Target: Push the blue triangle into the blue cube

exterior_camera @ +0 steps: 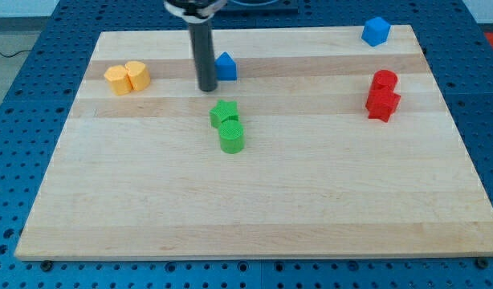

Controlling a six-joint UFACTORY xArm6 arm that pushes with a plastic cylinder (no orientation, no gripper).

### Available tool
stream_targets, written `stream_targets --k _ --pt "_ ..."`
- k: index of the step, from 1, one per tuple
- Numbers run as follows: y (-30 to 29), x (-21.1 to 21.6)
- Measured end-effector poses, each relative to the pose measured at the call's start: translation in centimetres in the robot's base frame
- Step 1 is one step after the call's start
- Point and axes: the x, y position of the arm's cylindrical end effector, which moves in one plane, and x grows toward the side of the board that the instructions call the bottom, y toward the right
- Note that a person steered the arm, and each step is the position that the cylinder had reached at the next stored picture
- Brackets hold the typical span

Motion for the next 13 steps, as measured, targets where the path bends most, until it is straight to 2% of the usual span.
stream_targets --k 1,2,4,6,7,9,10,11,12,13 --pt "-0.1 -2.1" --pt "3.9 -4.0" --pt "13.1 -4.7" --pt "14.2 -3.1" --pt "18.2 -3.1" --pt "24.7 -6.5" --pt "21.8 -4.4" --pt "19.2 -5.7" --pt "19.8 -8.1" --pt "23.0 -8.2"
